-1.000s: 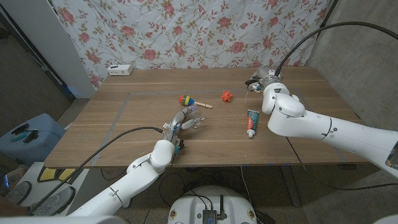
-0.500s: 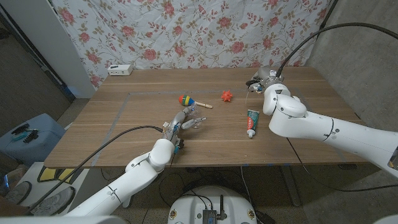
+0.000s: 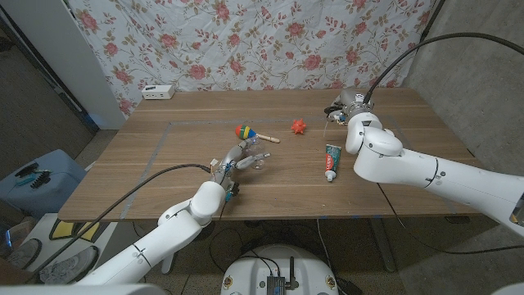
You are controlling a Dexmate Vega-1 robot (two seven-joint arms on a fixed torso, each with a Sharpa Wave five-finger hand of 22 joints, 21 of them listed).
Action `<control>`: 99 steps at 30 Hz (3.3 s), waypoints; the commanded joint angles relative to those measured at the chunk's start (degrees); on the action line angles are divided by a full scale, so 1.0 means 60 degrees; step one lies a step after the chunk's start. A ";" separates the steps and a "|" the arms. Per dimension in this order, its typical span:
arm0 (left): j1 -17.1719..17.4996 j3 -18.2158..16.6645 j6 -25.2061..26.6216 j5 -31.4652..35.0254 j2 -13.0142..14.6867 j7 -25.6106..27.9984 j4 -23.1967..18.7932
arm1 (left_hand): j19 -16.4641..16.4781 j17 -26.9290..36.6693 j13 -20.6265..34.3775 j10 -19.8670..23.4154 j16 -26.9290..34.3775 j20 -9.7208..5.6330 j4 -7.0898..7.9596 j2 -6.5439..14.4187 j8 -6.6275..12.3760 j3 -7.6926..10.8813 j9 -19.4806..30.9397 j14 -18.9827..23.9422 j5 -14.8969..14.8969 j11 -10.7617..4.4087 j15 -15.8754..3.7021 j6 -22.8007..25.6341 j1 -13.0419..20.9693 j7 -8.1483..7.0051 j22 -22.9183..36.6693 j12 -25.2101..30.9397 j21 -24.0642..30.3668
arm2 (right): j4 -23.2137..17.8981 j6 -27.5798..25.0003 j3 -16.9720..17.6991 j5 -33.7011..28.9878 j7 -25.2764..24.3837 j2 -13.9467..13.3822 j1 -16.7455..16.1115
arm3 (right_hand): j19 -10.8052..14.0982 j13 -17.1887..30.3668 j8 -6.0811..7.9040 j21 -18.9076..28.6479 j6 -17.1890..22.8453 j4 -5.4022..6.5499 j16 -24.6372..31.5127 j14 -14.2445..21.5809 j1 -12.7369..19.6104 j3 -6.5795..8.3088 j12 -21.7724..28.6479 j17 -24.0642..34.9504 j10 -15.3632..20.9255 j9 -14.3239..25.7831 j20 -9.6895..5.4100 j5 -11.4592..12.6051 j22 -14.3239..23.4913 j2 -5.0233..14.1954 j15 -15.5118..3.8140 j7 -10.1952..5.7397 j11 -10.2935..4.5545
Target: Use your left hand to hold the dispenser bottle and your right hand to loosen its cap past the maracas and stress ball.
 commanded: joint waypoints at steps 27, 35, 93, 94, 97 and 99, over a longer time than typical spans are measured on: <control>0.1055 -0.1278 -0.1406 -0.0544 0.0355 0.0372 -0.0597 | -0.0204 0.0021 0.0011 -0.0096 0.0073 0.0024 0.0164 0.0145 0.0082 -0.0301 0.0001 -0.0200 0.0189 0.0082 0.0144 0.0008 -0.0405 0.0174 0.0043 0.0149 0.0056 | 0.0806 0.0220 0.0201 -0.0299 -0.1228 0.0686 -0.0534 | 0.0114 0.0033 0.0055 0.0013 0.0074 0.0019 -0.0016 0.0169 0.0011 0.0090 0.0053 0.0032 0.0052 0.0024 0.0019 0.0044 -0.0008 0.0087 -0.1491 0.0001 -0.0035; 0.1051 -0.1355 -0.1744 -0.0592 0.0140 0.0418 -0.0389 | -0.0189 0.0020 0.0009 -0.0011 0.0095 -0.0002 0.0215 0.0248 0.0110 -0.0326 0.0001 -0.0144 0.0216 0.0064 0.0112 0.0110 -0.0458 0.0184 0.0046 0.0188 0.0072 | 0.1284 0.0291 0.0201 -0.0470 -0.1453 0.0991 -0.0575 | 0.0159 0.0033 0.0048 0.0026 0.0067 0.0012 -0.0008 0.0200 0.0024 0.0100 0.0053 0.0033 0.0049 0.0023 -0.0008 0.0046 -0.0007 0.0089 -0.1499 -0.0008 -0.0030; 0.0294 -0.1367 -0.3287 -0.1559 -0.1636 0.0747 0.1504 | 0.0261 0.0023 0.0014 0.0596 0.0087 0.0078 0.1056 0.2772 0.0119 0.0185 0.0020 0.0344 -0.0343 0.0264 0.0294 0.0875 -0.1151 0.0440 0.0066 0.0258 0.0157 | 0.4722 0.2051 0.0481 -0.1476 -0.0997 0.2479 -0.0835 | 0.0397 0.0136 -0.0248 0.0015 -0.0569 0.0104 -0.0110 0.0205 -0.0340 0.0029 -0.0120 0.0048 -0.0872 -0.0019 -0.0057 0.0085 0.0007 -0.0171 -0.1453 -0.0066 -0.0025; 0.0286 -0.1375 -0.3306 -0.1551 -0.1649 0.0771 0.1526 | 0.0265 0.0019 0.0014 0.0604 0.0081 0.0076 0.1046 0.2786 0.0118 0.0202 0.0019 0.0338 -0.0378 0.0263 0.0291 0.0885 -0.1147 0.0432 0.0066 0.0258 0.0156 | 0.4746 0.2075 0.0515 -0.1453 -0.1004 0.2504 -0.0859 | 0.0386 0.0139 -0.0271 0.0011 -0.0636 0.0115 -0.0116 0.0189 -0.0381 0.0032 -0.0131 0.0048 -0.0943 -0.0020 -0.0053 0.0087 0.0008 -0.0188 -0.1456 -0.0065 -0.0018; 0.0255 -0.1400 -0.3413 -0.1554 -0.1665 0.0768 0.1602 | 0.0298 0.0014 0.0013 0.0613 0.0078 0.0075 0.1026 0.2797 0.0110 0.0224 0.0017 0.0345 -0.0434 0.0264 0.0292 0.0886 -0.1143 0.0436 0.0065 0.0256 0.0165 | 0.4822 0.2131 0.0581 -0.1403 -0.1016 0.2577 -0.0909 | 0.0372 0.0143 -0.0302 0.0008 -0.0728 0.0123 -0.0122 0.0154 -0.0424 0.0022 -0.0141 0.0053 -0.1026 -0.0021 -0.0042 0.0085 0.0008 -0.0214 -0.1450 -0.0064 -0.0023; 0.0248 -0.1428 -0.3406 -0.1578 -0.1640 0.0751 0.1597 | 0.0326 0.0010 0.0013 0.0607 0.0073 0.0098 0.1012 0.2810 0.0101 0.0244 0.0016 0.0341 -0.0473 0.0284 0.0312 0.0874 -0.1138 0.0454 0.0065 0.0250 0.0173 | 0.4901 0.2211 0.0653 -0.1330 -0.1044 0.2642 -0.0957 | 0.0369 0.0150 -0.0310 0.0009 -0.0760 0.0129 -0.0116 0.0134 -0.0445 0.0006 -0.0135 0.0064 -0.1051 -0.0020 -0.0039 0.0081 0.0009 -0.0220 -0.1448 -0.0066 -0.0012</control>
